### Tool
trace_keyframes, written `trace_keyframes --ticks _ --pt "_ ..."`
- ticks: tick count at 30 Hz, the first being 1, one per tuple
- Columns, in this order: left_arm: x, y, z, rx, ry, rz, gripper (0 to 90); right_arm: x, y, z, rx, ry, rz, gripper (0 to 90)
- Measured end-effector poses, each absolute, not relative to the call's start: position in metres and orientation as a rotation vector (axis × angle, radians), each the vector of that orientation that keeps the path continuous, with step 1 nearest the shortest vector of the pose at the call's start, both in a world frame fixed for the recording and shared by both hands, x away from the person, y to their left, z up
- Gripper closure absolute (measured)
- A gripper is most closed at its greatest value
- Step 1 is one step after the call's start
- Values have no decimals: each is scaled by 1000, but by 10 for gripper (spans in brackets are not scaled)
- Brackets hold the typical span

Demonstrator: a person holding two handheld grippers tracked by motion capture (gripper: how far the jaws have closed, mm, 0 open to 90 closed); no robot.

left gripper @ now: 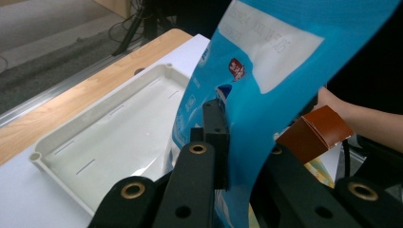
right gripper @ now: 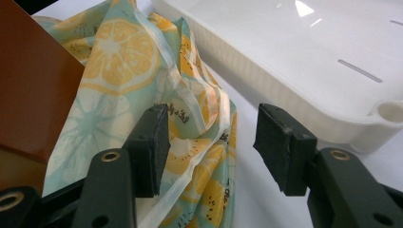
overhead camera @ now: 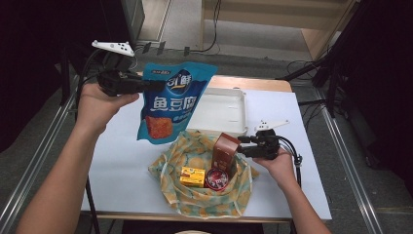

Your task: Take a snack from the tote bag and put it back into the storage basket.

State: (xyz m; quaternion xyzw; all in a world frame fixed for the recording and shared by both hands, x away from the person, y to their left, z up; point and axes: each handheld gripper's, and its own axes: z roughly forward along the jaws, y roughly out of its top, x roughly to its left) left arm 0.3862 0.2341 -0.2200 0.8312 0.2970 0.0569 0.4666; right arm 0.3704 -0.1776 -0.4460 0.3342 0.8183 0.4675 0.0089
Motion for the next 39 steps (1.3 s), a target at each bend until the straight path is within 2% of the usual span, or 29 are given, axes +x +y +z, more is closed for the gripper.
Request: trace_keyframes --ticks 12,20,39 --pt "416 225 -229 2069 789 164 894 370 -178 -446 1042 2559 1455 469" --pt "436 222 -235 2042 783 135 894 368 -176 -446 1031 2565 1438 471" --pt "479 186 -248 2074 799 142 894 364 -176 -446 1011 2565 1435 476"
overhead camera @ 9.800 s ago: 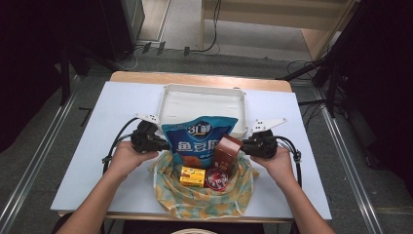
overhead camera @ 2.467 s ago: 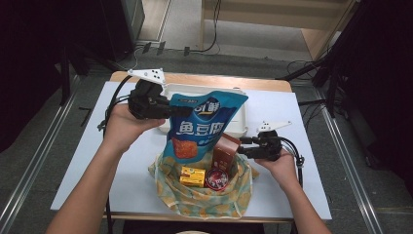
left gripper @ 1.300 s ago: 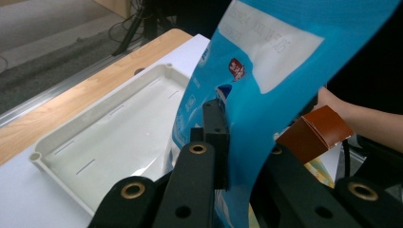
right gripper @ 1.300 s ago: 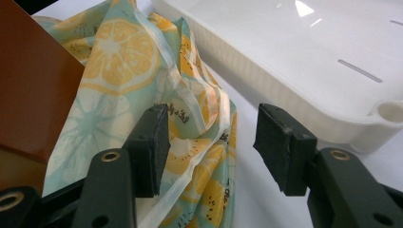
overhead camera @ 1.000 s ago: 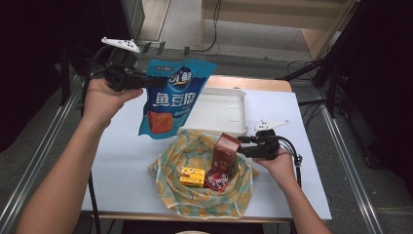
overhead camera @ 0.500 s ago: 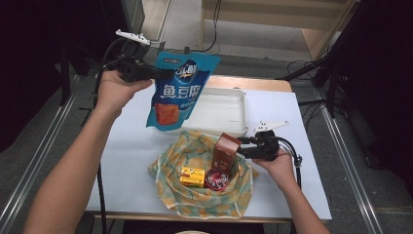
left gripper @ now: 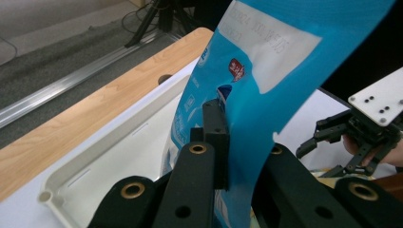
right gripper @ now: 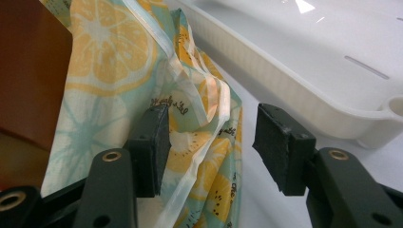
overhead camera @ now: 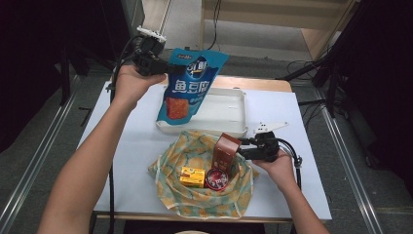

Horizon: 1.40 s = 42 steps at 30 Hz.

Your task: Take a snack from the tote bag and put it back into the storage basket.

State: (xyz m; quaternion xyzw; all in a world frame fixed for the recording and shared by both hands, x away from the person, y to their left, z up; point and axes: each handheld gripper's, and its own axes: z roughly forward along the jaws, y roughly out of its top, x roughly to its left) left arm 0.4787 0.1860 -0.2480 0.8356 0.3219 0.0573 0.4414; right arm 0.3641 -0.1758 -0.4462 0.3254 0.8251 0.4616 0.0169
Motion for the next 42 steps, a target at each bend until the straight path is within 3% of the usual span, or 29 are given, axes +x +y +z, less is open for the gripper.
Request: trace_keyframes --ticks 19,33,42 --pt "519 158 -278 2041 838 173 893 365 -176 -447 1014 2572 1424 476" --pt "519 176 -291 2050 826 201 887 365 -174 -448 1006 2577 1415 477" --pt "514 189 -309 2042 840 154 878 365 -173 -449 1000 2586 1403 479"
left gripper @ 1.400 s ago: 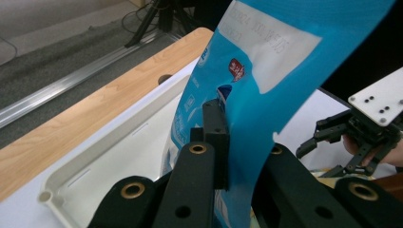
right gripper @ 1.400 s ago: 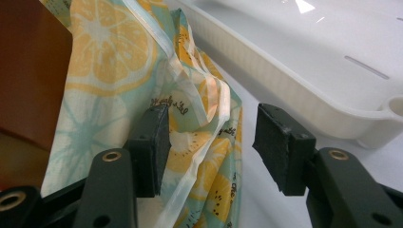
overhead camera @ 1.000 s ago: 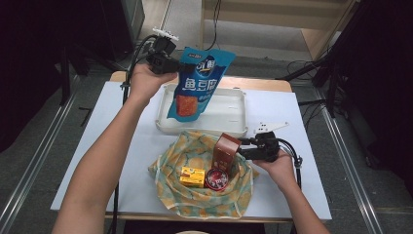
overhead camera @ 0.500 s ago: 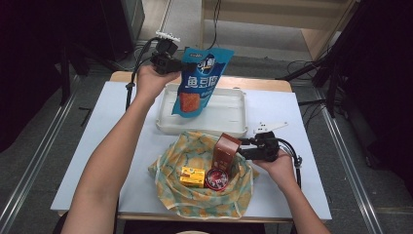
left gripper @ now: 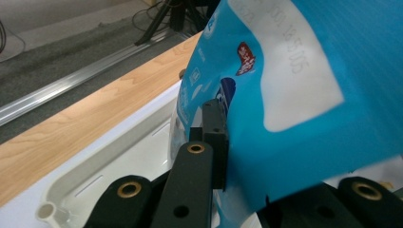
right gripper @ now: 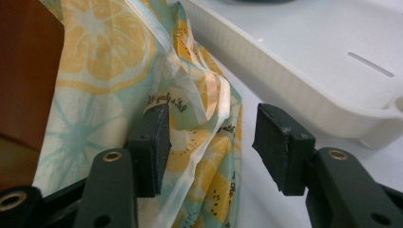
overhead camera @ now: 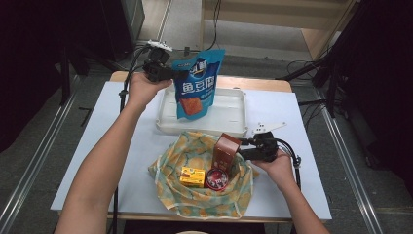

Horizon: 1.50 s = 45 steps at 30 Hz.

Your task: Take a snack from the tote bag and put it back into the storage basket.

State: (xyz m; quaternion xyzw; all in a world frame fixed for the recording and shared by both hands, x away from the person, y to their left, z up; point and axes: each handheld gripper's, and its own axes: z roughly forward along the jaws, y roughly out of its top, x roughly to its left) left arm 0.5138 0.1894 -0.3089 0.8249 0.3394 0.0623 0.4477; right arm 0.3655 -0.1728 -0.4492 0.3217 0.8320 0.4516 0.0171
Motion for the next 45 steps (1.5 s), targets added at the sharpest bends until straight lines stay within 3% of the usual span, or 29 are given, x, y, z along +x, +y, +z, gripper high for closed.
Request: trace_keyframes --ticks 11,14,16,19,28,45 --pt "508 194 -315 2052 835 108 812 365 -173 -449 1003 2588 1395 479" --pt "507 195 -317 2061 847 95 715 365 -173 -449 1004 2587 1396 479" --pt "508 196 -319 2079 875 70 595 365 -173 -449 1002 2588 1397 479" --pt "507 199 -321 2072 881 72 568 365 -173 -449 1001 2589 1397 479" --pt "495 209 -329 2091 885 89 536 364 -173 -449 1003 2594 1389 479" --pt "473 221 -353 2123 901 77 572 364 -172 -449 989 2597 1391 479"
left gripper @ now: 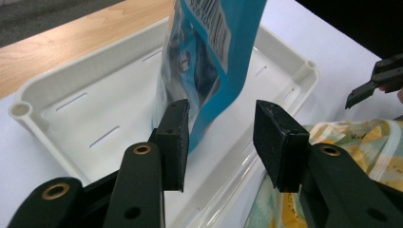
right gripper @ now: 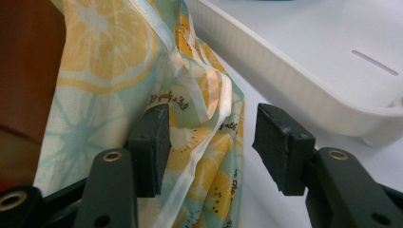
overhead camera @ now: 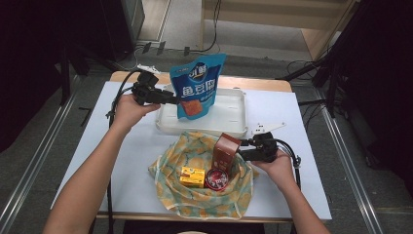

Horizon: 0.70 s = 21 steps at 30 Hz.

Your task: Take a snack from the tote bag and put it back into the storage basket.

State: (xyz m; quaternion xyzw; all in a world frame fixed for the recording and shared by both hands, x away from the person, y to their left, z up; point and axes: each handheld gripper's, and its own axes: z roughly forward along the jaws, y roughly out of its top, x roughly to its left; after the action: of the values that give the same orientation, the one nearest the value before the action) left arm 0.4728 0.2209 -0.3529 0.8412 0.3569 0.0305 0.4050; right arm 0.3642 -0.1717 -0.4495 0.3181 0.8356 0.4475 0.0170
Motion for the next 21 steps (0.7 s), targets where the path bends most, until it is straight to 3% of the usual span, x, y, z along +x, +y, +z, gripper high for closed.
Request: trace_keyframes --ticks 9,21 --pt "468 221 -373 2132 935 71 641 366 -170 -450 981 2602 1394 479" --pt "470 214 -394 2141 995 54 813 366 -171 -449 975 2598 1396 479"
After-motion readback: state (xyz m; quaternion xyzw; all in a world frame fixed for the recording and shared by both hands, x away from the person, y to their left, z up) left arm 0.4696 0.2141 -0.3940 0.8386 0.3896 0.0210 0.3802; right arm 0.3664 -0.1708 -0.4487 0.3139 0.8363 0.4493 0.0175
